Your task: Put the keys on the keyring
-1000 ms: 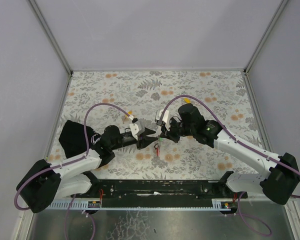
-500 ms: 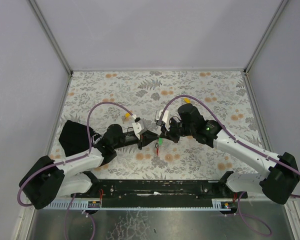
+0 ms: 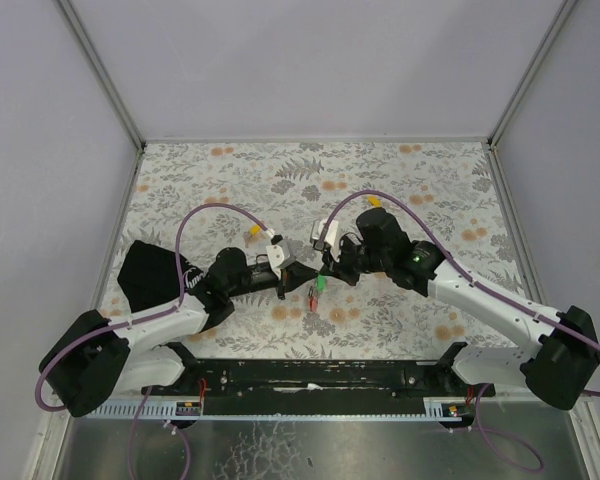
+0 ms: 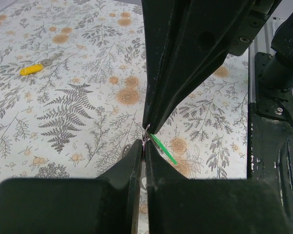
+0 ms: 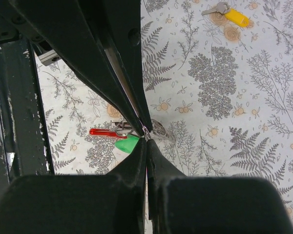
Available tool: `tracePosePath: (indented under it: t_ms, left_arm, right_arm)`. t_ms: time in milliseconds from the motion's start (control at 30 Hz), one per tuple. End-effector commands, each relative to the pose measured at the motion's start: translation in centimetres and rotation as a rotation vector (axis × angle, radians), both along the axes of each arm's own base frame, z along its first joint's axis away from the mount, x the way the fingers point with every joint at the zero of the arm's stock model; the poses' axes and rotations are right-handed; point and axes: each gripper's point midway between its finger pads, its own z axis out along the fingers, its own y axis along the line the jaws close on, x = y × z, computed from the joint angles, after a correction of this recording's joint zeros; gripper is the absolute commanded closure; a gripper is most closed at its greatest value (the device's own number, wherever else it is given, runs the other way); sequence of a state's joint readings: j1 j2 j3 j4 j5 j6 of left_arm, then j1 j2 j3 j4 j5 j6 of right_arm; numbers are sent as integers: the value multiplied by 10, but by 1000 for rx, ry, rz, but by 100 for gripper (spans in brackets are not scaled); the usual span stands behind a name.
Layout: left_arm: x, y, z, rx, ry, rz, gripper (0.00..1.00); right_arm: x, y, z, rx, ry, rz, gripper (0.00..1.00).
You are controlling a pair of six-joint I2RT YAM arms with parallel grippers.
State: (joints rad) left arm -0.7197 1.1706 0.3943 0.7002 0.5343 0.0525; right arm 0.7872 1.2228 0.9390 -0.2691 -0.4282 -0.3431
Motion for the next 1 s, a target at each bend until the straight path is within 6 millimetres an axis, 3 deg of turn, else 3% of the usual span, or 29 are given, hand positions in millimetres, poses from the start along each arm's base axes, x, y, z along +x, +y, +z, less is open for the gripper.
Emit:
tracePosePath:
  t_ms: [0,233,400,567,700,967]
  left_arm:
    - [5,4,7,-9,-36,35,100]
    - [4,4,7,-10,-41,34,100]
    - [4,4,6,-10,-41,33,100]
    - [3,4,10,-41,-48,33,100]
    - [2,5,16,-65,-57,38,100]
    - [-4,10,33,-123,-104,36,100]
  right_arm:
    - [11,-17,1,-15,-47,-115,100]
    - [10,-29,-28,-45,-2,-181,100]
    - [14,-34,-31,-34,-2,-209,100]
    - [6,-20,-35,-8,52,-141,100]
    - [-1,-12,-41,7,108,-95,100]
    - [-4,-15,-39,46,144,-96,100]
